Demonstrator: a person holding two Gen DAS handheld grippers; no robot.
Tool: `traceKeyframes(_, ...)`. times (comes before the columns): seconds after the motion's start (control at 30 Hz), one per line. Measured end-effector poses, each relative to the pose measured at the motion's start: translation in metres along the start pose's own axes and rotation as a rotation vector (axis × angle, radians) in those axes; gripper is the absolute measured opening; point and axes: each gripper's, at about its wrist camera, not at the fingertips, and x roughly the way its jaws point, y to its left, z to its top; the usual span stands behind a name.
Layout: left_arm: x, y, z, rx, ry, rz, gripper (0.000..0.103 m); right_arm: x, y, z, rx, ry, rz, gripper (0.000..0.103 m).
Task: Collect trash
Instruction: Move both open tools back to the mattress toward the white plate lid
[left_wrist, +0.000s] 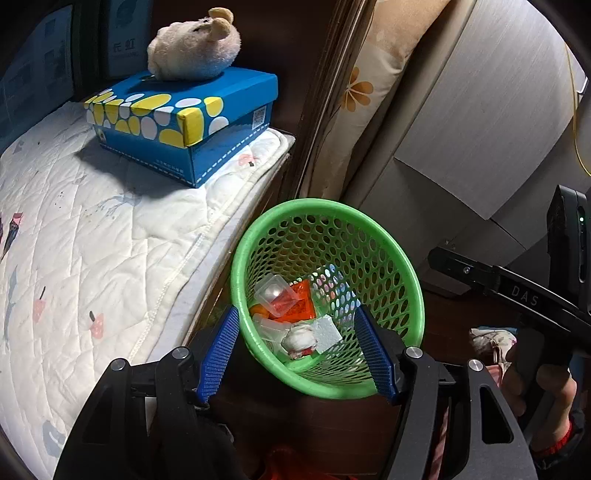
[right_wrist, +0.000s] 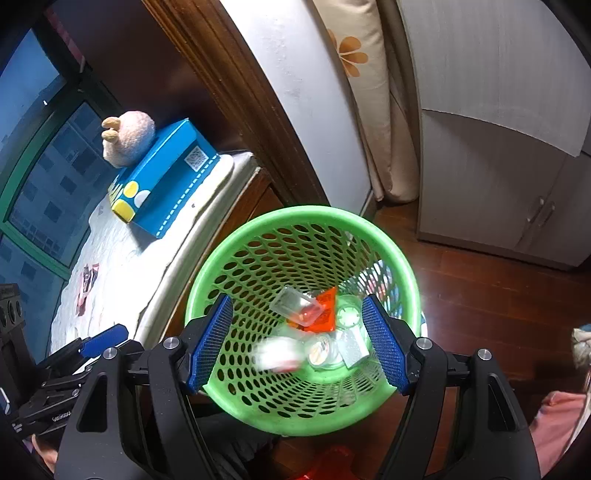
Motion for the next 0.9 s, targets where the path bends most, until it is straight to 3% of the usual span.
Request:
traceKeyframes(0.53,-0.069,0.111,-0.033,-0.236,-0.093,0.185,0.063,0.016,0.094,-0.012,-0.225,0.045,0.108,0.076)
traceKeyframes(0.63,-0.085,0.137,-0.042,-0.283,-0.118,0.236,0.07,0.021,0.115,-0.013,-0.263,0.056,0.13,0.077)
traceKeyframes(0.9,-0.12,0.208,-0.065,-0.396,-0.157,0.361,0.078,0.031,0.164,-0.022,-0.356,0.083,0.175,0.079)
